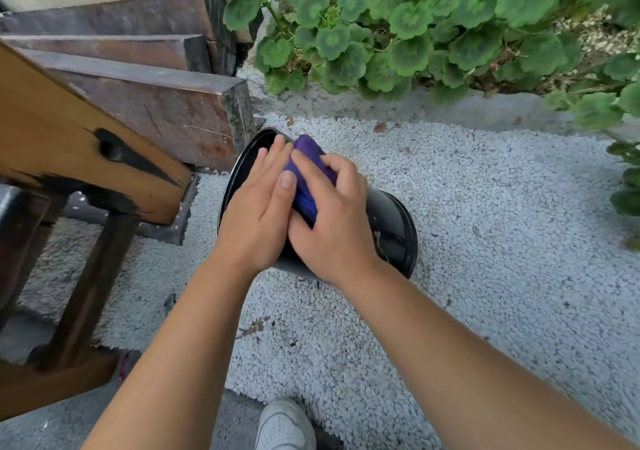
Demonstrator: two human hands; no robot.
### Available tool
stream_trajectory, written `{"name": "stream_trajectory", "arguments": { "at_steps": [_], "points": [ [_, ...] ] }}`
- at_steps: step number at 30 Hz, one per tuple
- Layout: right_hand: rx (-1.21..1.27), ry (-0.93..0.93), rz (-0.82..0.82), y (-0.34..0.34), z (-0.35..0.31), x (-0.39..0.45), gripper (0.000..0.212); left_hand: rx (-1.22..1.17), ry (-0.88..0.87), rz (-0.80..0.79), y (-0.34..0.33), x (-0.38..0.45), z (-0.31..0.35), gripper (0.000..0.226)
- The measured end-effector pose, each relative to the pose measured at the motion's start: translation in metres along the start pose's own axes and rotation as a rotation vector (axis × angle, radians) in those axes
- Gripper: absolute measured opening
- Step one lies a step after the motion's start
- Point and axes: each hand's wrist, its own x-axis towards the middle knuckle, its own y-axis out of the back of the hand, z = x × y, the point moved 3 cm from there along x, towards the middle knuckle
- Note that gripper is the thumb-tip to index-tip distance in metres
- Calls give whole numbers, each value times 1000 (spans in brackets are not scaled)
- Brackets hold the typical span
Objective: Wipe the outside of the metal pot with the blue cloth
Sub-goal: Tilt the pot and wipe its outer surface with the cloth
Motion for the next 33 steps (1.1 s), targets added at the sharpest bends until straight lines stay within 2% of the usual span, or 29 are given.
{"name": "stream_trajectory", "arguments": {
  "at_steps": [5,12,15,20,23,25,27,29,31,33],
  "points": [
    [-53,-106,-148,-6,33,-1,48,28,68,41,5,3,-6,69],
    [-117,-248,-76,12,93,-16,38,9,152,74,15,6,-14,56],
    [-118,-398,-26,21,123,-29,36,36,144,65,12,7,-9,56],
    [57,-663,53,28,145,-42,34,101,99,10,-3,8,2,64],
    [80,-720,66,31,152,-41,31,99,31,187,0,1,11,56],
    [118,-752,93,33,153,-43,27,76,-119,266,5,-10,11,46],
    [215,-788,135,34,150,-45,16,98,-272,138,5,-22,4,45],
    [300,-825,173,35,149,-45,12,122,-330,-10,6,-29,-7,53],
    [370,-864,196,35,146,-44,11,117,-267,-66,12,-32,-18,58],
    [481,-913,237,33,141,-42,16,60,-172,-48,18,-32,-23,58]
  ]
}}
